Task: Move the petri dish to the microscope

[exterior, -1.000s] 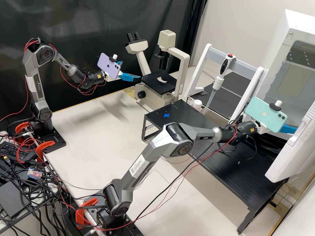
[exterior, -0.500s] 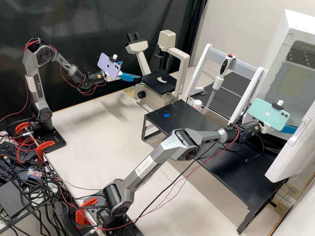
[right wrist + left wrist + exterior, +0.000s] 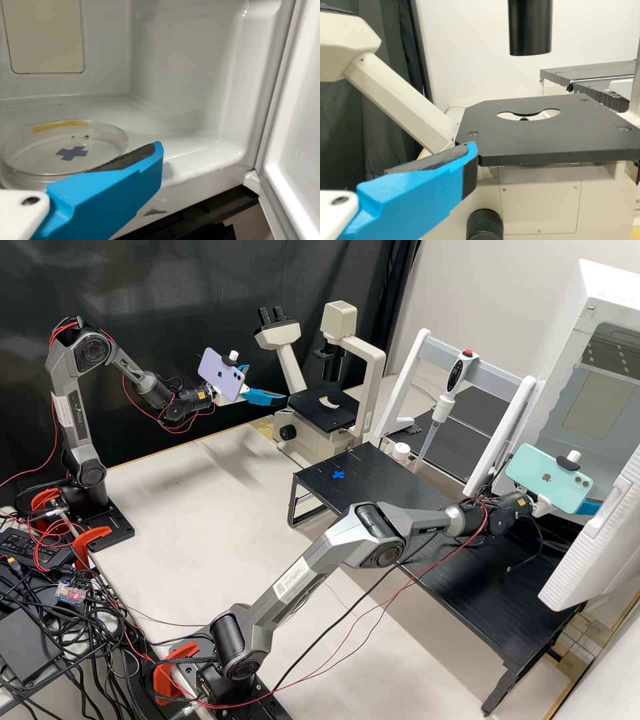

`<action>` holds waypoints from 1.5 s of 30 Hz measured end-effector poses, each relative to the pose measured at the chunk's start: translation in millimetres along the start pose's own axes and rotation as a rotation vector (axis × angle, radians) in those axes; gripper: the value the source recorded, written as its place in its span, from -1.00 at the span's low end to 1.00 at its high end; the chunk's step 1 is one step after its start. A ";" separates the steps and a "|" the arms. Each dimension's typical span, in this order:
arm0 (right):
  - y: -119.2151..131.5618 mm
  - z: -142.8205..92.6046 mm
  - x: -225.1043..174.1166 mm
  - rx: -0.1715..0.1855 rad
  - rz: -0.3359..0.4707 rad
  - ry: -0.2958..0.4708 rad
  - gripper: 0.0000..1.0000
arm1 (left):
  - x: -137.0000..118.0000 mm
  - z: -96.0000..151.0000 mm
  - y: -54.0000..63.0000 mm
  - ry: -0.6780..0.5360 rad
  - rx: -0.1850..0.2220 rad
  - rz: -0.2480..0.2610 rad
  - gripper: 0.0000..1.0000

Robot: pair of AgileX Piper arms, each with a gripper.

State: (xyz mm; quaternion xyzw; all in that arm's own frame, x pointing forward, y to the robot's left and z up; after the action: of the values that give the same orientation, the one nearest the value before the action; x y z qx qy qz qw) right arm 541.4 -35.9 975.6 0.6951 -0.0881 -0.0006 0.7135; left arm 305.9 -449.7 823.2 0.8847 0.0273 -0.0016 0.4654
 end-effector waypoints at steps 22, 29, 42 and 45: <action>4.6 5.1 -1.3 -0.037 -0.017 0.015 -1.00 | 0.0 0.0 0.0 0.000 0.000 0.000 1.00; 4.5 11.4 -5.1 -0.043 -0.024 0.025 -1.00 | 0.0 0.0 0.0 0.000 0.000 0.000 1.00; 12.7 18.3 -17.1 -0.039 -0.024 0.028 -1.00 | 0.0 0.0 0.0 0.000 0.000 0.000 1.00; 14.4 18.2 -21.5 -0.037 -0.026 0.033 -1.00 | 0.0 0.0 0.0 0.000 0.000 0.000 1.00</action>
State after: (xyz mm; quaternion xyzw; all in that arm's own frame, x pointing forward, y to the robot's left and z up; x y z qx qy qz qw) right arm 516.2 -50.8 987.5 0.6828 -0.0674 0.0001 0.7274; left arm 305.9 -449.7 823.2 0.8847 0.0273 -0.0016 0.4654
